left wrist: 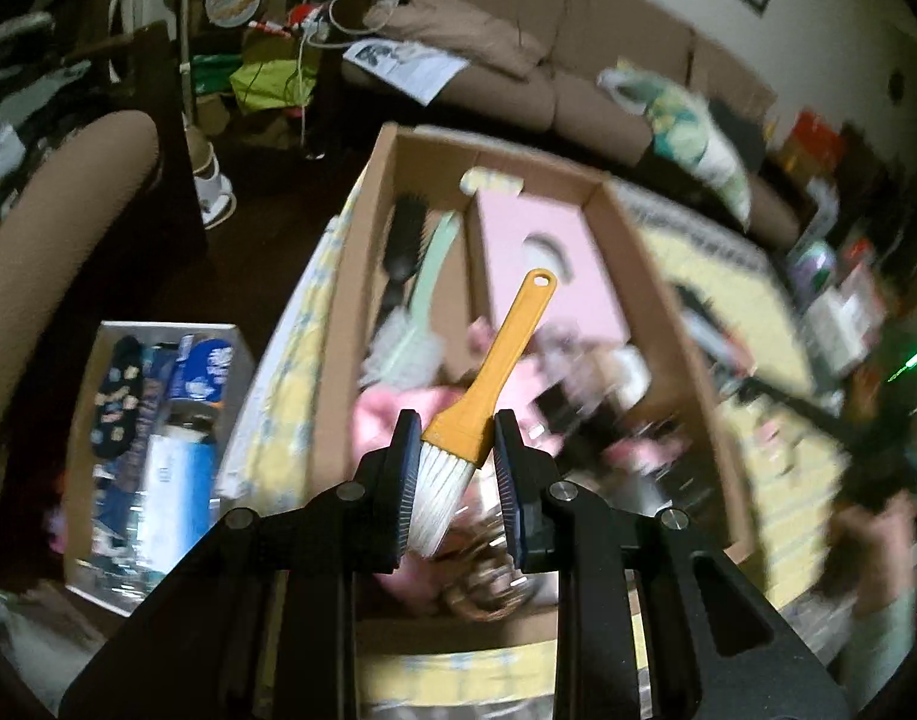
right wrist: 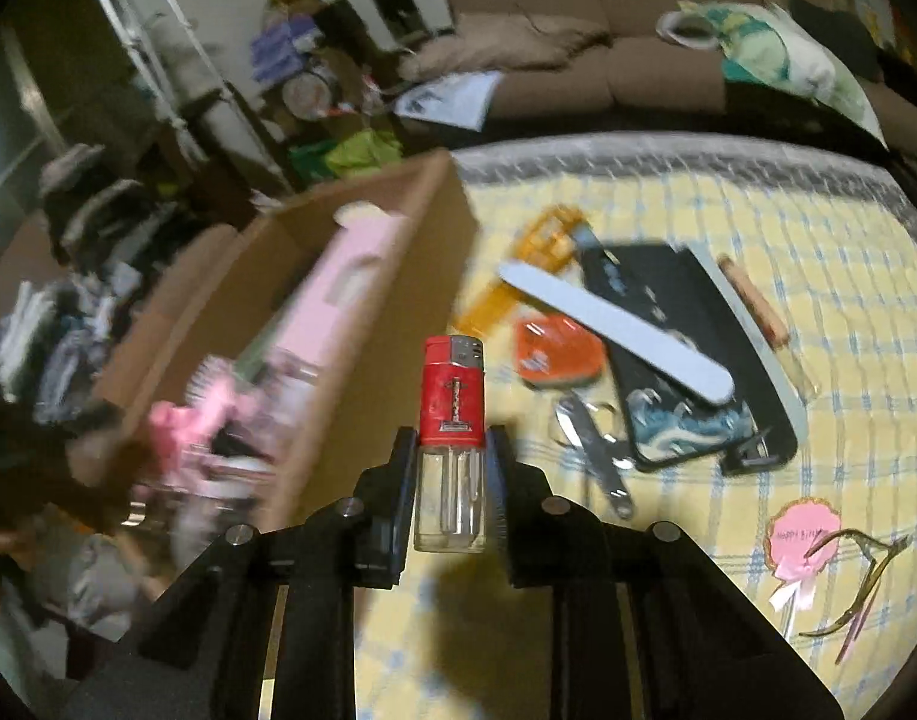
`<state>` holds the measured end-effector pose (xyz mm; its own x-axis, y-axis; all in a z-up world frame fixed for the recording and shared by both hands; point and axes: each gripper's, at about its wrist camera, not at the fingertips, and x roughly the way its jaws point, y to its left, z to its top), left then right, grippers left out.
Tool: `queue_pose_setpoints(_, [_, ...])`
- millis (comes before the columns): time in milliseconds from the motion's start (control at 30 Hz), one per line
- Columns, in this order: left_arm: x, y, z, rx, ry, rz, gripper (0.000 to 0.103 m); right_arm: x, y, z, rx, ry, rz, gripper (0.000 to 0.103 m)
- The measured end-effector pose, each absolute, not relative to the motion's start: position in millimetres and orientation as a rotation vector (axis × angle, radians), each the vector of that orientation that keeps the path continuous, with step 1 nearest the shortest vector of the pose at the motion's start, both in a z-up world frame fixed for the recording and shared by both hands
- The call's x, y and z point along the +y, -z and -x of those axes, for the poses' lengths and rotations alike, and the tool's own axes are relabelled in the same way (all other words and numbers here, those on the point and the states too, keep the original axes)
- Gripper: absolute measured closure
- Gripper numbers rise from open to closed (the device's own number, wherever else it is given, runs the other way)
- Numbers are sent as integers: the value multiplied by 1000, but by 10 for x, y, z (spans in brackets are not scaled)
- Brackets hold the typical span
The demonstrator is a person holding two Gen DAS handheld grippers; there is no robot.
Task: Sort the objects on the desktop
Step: 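Carry the brush and red lighter into the cardboard box and release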
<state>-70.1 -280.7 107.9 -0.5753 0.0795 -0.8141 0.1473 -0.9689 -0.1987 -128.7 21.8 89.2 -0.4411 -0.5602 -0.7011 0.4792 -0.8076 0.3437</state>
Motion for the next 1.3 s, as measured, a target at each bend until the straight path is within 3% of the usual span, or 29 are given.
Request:
queue_pose_setpoints(300, [-2781, -876, 732, 271, 2665, -1580, 79, -213, -1310, 952, -121, 2087, -1044, 81])
queue_pose_setpoints(400, [-2828, -950, 723, 323, 2674, -1546, 67, -406, -1277, 878, -93, 2053, -1049, 81])
queue_pose_setpoints(467, [-2846, -1064, 697, 362, 2705, -1490, 53, -548, -1243, 837, -83, 2020, -1056, 81])
queue_pose_setpoints(533, [-2867, -1164, 668, 396, 2733, -1436, 47, -678, -1217, 769, -70, 1981, -1055, 81])
queue_pose_setpoints(933, [-3160, -1352, 614, 681, 2722, -1345, 47, -1423, -1047, 808, 92, 1946, -1063, 81])
queue_pose_setpoints(1200, [-3239, -1340, 615, 717, 2707, -1351, 47, -1954, -744, 981, 276, 1890, -1196, 81])
queue_pose_setpoints(1300, [-3216, -1346, 622, 708, 2715, -1361, 47, -1959, -683, 964, 252, 1845, -1230, 81])
